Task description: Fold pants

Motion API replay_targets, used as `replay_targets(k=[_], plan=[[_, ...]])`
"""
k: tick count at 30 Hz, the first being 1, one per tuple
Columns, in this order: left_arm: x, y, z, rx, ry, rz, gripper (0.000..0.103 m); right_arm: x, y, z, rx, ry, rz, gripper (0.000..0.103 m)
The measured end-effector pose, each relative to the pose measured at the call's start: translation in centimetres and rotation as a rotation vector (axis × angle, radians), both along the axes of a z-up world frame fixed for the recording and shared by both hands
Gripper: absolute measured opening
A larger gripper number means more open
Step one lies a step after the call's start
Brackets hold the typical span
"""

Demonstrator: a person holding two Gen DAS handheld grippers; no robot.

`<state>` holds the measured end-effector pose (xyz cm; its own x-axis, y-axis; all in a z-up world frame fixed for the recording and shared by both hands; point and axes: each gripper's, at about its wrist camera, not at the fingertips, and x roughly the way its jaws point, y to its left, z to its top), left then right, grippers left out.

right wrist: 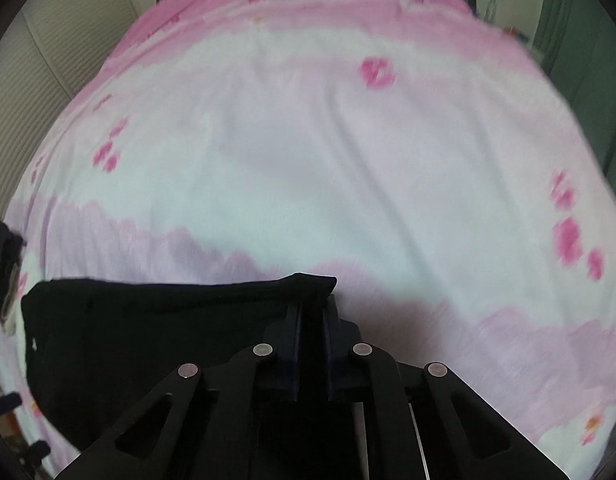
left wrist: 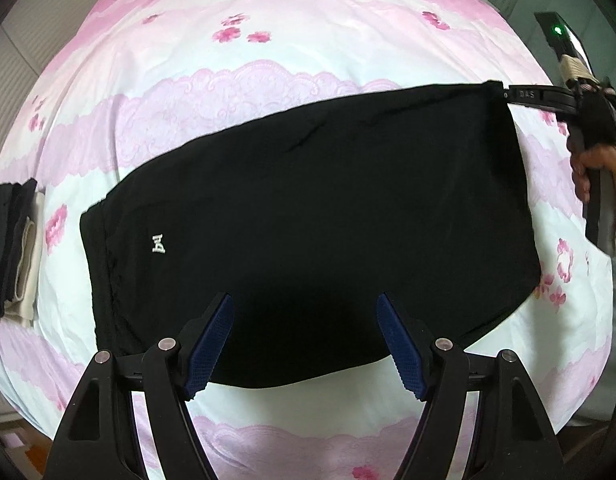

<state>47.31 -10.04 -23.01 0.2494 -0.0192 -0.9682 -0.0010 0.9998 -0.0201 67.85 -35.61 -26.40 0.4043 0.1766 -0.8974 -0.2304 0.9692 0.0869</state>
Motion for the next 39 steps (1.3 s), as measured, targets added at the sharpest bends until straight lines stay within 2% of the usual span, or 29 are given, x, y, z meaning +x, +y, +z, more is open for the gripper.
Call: replay_targets(k=[2,3,4,5,7,8,12,14,18,21,23,27,29,31,33,36,39], plan=[[0.0,0.0,-0.1,0.000,0.005,0.002,0.073,1.1,0.8,0.2,-0.087,-0.028,0.026,0.009],[0.0,-0.1,-0.1,0.002,0.005,-0.001,0.073,1.7,0.9,-0.1,-0.114,-0.015,0.027,0.011],[-0.1,-0.1,-0.1,0.008,0.004,-0.005,0.073,2.0,1.2,-0.6,-0.133,0.002,0.026,0.016],[-0.3,-0.1,0.0,0.014,0.000,-0.010,0.073,2.2,1.4,-1.1,-0.166,0.020,0.017,0.024],[-0.5,0.1,0.1,0.024,-0.008,-0.014,0.073,2.0,1.0,-1.3,-0.232,0.026,-0.026,0.059],[-0.6,0.2,0.2,0.026,-0.010,-0.013,0.073,1.6,0.6,-1.1,-0.252,0.009,-0.052,0.063],[-2.0,1.7,0.5,0.035,-0.032,0.008,0.073,-1.0,-1.1,1.6,-0.299,-0.052,-0.121,0.065],[-3.0,2.9,0.6,0.046,-0.044,0.026,0.073,-3.4,-1.6,3.6,-0.266,-0.090,-0.130,0.065],[-5.6,6.4,0.5,0.064,-0.045,0.071,0.073,-9.2,-1.3,6.3,-0.208,-0.100,-0.099,0.068],[-8.2,10.4,0.1,0.067,-0.025,0.137,0.074,-13.9,0.1,6.6,-0.183,-0.066,-0.058,0.068],[-9.8,13.0,-0.3,0.073,-0.015,0.185,0.082,-16.9,1.7,6.1,-0.171,-0.020,-0.035,0.068],[-11.9,17.6,-1.4,0.077,-0.008,0.235,0.083,-21.2,5.7,4.7,-0.139,0.059,0.032,0.068],[-12.0,19.8,-2.2,0.035,-0.006,0.250,0.083,-22.7,7.9,3.8,-0.125,0.108,0.044,0.068],[-11.6,22.0,-2.8,-0.050,-0.018,0.270,0.083,-23.9,10.5,3.2,-0.081,0.156,0.075,0.068],[-10.7,23.8,-3.3,-0.120,-0.038,0.264,0.083,-24.5,13.3,2.9,-0.092,0.163,0.108,0.068],[-8.2,25.2,-3.7,-0.176,-0.077,0.204,0.084,-24.5,16.9,3.0,-0.108,0.167,0.152,0.068],[-5.3,26.7,-3.7,-0.296,-0.131,0.133,0.083,-24.2,19.7,3.2,-0.112,0.165,0.158,0.068]])
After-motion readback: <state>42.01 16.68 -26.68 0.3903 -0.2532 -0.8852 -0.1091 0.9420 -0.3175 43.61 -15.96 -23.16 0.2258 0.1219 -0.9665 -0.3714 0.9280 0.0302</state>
